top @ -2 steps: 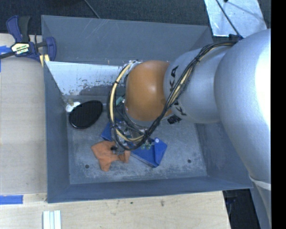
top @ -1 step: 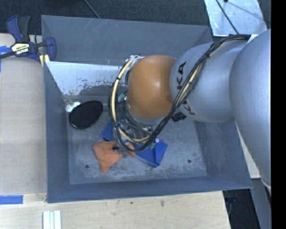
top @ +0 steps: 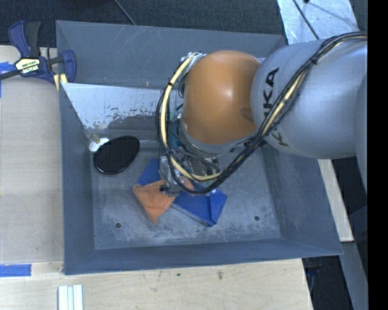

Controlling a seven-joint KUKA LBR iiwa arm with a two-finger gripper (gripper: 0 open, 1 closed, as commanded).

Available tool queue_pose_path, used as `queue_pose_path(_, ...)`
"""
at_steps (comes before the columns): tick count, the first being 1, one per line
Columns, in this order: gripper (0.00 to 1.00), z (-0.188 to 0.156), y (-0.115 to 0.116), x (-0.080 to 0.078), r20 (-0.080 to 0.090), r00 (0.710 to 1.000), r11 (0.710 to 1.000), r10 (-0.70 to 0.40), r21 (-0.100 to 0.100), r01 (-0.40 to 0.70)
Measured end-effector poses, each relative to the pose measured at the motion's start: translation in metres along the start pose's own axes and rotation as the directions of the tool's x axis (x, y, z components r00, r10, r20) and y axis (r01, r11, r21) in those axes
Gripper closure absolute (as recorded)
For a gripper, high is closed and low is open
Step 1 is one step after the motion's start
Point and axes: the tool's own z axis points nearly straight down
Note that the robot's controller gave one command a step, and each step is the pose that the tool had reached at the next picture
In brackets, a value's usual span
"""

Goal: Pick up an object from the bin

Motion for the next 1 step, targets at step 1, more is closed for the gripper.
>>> queue_pose_path(1,1.00,-0.0426,-0.0131,-0.0153,0.005,0.998,0.998,-0.055,0.000,0.055)
